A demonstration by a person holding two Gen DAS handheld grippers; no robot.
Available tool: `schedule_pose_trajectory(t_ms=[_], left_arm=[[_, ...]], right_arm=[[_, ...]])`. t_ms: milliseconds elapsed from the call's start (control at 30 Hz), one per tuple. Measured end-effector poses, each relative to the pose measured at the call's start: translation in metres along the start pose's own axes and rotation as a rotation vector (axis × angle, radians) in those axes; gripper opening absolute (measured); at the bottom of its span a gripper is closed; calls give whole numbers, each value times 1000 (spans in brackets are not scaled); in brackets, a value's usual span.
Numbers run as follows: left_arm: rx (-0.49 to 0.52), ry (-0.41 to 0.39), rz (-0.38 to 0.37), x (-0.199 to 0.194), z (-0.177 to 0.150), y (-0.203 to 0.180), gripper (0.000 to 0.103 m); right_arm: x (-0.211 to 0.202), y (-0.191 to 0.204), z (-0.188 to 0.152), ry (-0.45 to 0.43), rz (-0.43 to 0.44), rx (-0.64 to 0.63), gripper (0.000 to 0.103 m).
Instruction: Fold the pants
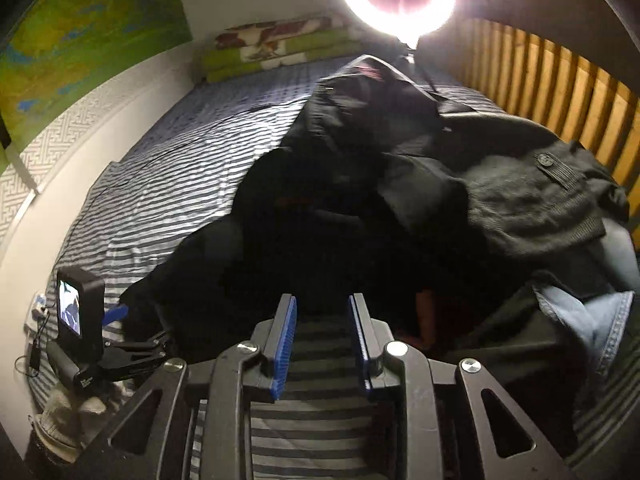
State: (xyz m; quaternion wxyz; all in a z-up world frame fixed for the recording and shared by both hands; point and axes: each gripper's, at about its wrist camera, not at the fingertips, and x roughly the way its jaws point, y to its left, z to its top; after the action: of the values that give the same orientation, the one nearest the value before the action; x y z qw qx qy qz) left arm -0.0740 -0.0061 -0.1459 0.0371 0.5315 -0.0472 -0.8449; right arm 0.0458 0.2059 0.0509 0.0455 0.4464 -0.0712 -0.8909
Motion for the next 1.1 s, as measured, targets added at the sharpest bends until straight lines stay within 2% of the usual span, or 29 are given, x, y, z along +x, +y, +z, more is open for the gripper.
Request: schedule_pose_trajectory(t_ms=[67,133,167,200,333,500,733,833,867,900,967,1000,1033,1067,1100], left_arm=[[-16,-8,-7,2,-2,4,103],[-47,3,-42,4,-4,10,103],[-71,9,-68,6,-6,14,103],[-104,7,-102,8,-9,20,103],[-75,-71,-101,2,-21,16,103],[-83,-81,-119,-2,-26,17,103],[-93,-88,-123,-6,-30,19,103],[-80,-91,-117,-3,-30,16,103],[-77,-87,-120,-3,-30,16,103],[-70,-76,-127,-3,-29,15,103],[-52,-45,-135,-2,-27,16,103],[-36,-25,-146,-5,-24,16,98],[-32,-28,-157,-10,-22,18,93],[-37,-42,-155,-17,-19,20,85],[-48,-85,-138,-31,-15,26,85]], right_arm=[[4,-11,2,-3,-1,28,34],[6,-18,10,-26,-4,38,48],[6,-21,15,-43,-10,33,61],[7,-21,23,-68,-20,17,69],[21,-20,51,-96,-103,-40,72],[47,-30,74,-81,-207,-77,78],[87,-44,64,45,-207,-96,79],[98,-46,61,61,-212,-93,78],[97,-49,63,53,-189,-67,68],[94,-54,66,44,-168,-30,40],[84,-61,76,28,-142,19,16],[79,-61,79,14,-140,23,10],[71,-59,85,-6,-136,18,9],[67,-54,91,-17,-129,12,7],[58,-49,95,-30,-113,7,5]])
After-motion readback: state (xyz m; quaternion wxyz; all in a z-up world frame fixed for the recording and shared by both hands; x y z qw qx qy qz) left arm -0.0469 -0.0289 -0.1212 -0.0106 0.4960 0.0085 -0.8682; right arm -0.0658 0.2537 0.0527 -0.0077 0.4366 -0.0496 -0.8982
